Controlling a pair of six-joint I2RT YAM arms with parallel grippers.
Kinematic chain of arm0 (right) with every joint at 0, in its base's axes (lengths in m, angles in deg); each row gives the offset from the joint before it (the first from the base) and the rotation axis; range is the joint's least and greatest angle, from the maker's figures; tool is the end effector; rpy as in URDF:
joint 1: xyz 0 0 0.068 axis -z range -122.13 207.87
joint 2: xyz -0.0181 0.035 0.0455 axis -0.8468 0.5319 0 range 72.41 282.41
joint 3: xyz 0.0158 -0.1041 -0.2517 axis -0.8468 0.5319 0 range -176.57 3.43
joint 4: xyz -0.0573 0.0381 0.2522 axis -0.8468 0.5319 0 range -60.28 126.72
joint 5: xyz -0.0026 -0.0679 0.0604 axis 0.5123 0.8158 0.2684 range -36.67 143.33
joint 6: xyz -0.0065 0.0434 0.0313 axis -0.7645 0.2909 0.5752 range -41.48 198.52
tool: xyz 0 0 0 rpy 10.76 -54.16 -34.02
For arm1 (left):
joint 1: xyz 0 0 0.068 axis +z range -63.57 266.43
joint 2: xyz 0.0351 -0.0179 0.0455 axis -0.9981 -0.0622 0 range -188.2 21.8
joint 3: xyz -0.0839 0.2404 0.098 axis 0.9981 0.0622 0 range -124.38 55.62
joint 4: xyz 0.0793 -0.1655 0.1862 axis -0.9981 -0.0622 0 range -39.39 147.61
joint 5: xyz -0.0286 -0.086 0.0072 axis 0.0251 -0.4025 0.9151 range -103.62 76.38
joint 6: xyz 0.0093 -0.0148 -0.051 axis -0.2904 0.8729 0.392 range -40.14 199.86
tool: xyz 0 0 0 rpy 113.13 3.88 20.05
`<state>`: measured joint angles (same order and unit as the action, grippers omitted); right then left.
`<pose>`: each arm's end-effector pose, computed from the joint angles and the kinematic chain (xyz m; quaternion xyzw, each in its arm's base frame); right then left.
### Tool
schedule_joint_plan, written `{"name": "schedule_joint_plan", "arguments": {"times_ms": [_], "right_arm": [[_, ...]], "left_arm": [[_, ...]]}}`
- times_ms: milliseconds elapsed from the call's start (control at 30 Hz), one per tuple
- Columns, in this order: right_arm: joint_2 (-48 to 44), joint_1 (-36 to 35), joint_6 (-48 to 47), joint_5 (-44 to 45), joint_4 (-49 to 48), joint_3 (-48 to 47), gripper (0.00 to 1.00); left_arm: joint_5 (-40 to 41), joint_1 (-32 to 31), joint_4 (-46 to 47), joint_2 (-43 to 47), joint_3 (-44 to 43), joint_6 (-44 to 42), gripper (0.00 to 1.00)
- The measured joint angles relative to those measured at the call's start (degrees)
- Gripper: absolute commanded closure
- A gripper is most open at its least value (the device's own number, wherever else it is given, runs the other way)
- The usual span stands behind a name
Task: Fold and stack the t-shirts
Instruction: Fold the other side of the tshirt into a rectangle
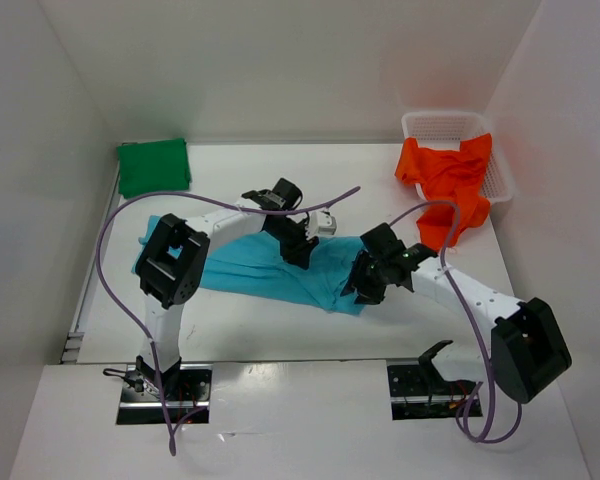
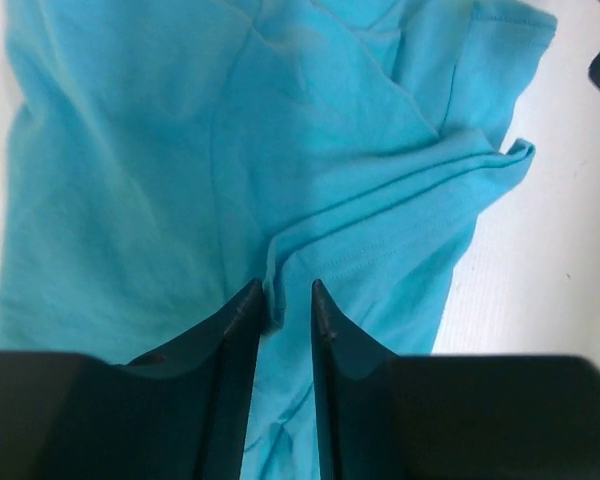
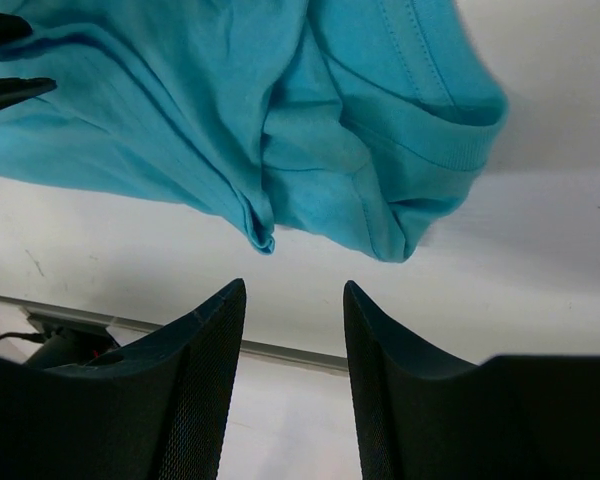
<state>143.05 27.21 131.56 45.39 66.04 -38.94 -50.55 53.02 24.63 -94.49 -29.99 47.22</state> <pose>0.1897 0.1183 0.2007 0.1740 0.9576 0.1967 0.1184 0.3419 -0.2511 0.1850 0.5639 0.7350 -0.3098 0.2141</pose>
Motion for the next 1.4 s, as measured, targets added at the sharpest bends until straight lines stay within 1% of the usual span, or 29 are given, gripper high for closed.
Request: {"name": "schedule_joint_plan", "arguments": {"times_ms": [33,67,100,133,200,233,300,700,767,833,867,933,967,1033,1067,1233,1267,1400], "right_arm": [[0.5,-0.4,-0.2,-0.1,-0.2,0.0,0.50],[1.4,-0.8,-0.4,-0.3,-0.5,-0.1,0.50],[2.0,-1.2,-0.5,-0.5,-0.8,-0.2,0.50],[3.3,-1.7,-0.6,-0.8,-1.2,-0.3,0.50],[4.6,-2.0,-0.7,-1.3,-1.9,-0.5,0.50],[5.3,-2.2,-0.7,-1.5,-2.6,-0.5,0.50],[6.5,-2.9,-0.9,-2.1,-3.3,-0.7,0.57],[15.6,-6.5,-2.0,-4.0,-7.0,-4.2,0.57],[16.4,-7.1,-2.1,-4.3,-7.1,-4.2,0.64],[17.0,-7.4,-2.2,-4.6,-7.1,-4.3,0.67],[17.1,-7.5,-2.2,-4.7,-7.1,-4.3,0.67],[17.1,-7.5,-2.2,-4.7,-7.1,-4.5,0.72],[17.1,-7.5,-2.2,-4.8,-7.1,-4.6,0.77],[17.0,-7.5,-2.1,-4.7,-7.1,-4.6,0.81],[17.0,-7.5,-2.1,-4.6,-7.1,-4.6,0.86],[17.0,-7.5,-2.1,-3.8,-7.1,-4.6,0.98],[17.0,-7.5,-2.2,-3.5,-7.1,-4.7,1.00],[17.0,-7.5,-2.2,-2.3,-6.8,-5.7,1.00]], "left_arm": [[0.0,0.0,-0.5,-0.1,0.0,-0.2,0.66],[0.0,0.0,-0.7,-0.3,0.0,-0.3,0.70],[-0.1,0.0,-1.4,-1.2,0.0,-0.5,0.83],[-0.1,0.0,-1.4,-1.3,0.0,-0.5,0.83],[-0.3,0.1,-1.6,-1.9,0.0,-0.4,0.89],[-0.5,0.2,-1.7,-2.1,0.0,-0.3,0.91],[-1.0,0.5,-1.8,-2.1,0.0,-0.1,0.92],[-4.0,3.1,-1.7,-2.1,0.0,0.2,0.92],[-4.1,3.3,-1.7,-2.1,0.0,0.3,0.92],[-4.3,3.3,-1.7,-2.0,0.0,0.3,0.92],[-4.3,3.3,-1.7,-2.0,0.0,0.3,0.92],[-4.3,3.3,-1.7,-2.0,0.0,0.3,0.92],[-4.3,3.3,-1.7,-2.0,0.0,0.3,0.92],[-4.3,3.3,-1.7,-2.0,0.0,0.3,0.92],[-4.3,3.3,-1.7,-2.0,0.0,0.3,0.92],[-5.2,3.4,-1.8,-2.0,0.0,0.4,0.92],[-5.4,3.5,-1.9,-2.0,0.0,0.4,0.92],[-5.7,3.9,-2.1,-1.4,0.7,0.4,0.92]]}}
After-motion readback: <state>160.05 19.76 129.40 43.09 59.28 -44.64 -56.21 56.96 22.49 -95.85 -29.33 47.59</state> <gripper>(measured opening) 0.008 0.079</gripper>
